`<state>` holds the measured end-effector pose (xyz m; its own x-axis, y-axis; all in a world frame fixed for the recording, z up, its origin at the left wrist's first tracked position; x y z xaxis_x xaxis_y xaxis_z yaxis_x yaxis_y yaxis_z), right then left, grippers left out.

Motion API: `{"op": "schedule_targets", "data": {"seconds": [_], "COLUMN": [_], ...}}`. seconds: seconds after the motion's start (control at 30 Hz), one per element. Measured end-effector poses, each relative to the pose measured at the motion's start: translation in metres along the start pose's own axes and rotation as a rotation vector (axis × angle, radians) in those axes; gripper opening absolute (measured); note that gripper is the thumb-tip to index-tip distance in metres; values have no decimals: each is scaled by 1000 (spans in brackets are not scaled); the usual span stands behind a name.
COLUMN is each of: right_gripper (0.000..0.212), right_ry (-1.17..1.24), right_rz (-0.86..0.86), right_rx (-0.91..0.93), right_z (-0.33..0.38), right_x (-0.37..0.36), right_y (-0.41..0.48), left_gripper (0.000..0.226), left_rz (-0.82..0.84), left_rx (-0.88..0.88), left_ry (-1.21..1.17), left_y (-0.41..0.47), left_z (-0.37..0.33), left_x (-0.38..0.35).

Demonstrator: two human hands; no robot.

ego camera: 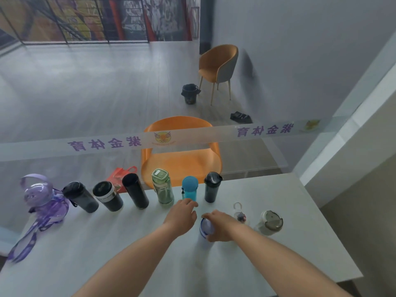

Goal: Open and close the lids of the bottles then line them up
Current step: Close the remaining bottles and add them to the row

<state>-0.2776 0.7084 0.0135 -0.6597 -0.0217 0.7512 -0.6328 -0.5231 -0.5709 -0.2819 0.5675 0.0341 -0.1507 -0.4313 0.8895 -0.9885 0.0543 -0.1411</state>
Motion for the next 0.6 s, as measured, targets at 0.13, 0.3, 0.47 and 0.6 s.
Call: {"op": "schedule_targets", "data": {"seconds": [0.13, 0.3, 0.47, 0.6], "right_gripper": [78, 76, 78, 73], "right_ry": [27, 71, 43, 46], "right_rz": [-122, -198, -180, -155], "right_rx": [-13, 3, -5, 5], "right_z": [-29, -78, -133, -169], "right_x": [68, 145, 169, 164], "right_y": [7, 13, 36, 59], "left_gripper": [34, 33, 35, 63], "left_rz": [-44, -53, -70, 72], "left_rx": [38, 101, 98, 181], "left_ry": [2, 19, 29, 89], "left_y": [27, 69, 120, 154], "left_z": [-14, -40, -68, -72], "left_x": [18, 22, 15, -11]}}
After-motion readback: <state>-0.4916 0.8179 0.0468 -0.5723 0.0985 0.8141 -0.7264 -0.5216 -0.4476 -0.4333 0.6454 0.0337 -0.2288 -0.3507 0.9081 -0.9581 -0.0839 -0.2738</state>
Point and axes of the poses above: each hand's wrist, its own y-axis towards the middle knuckle, its own x-axis out of the back of the hand, z = x × y, the point moved 8 cm from there along y, towards the middle knuckle, and after that the axes turned 4 degrees about x, right-handed, at the moved point
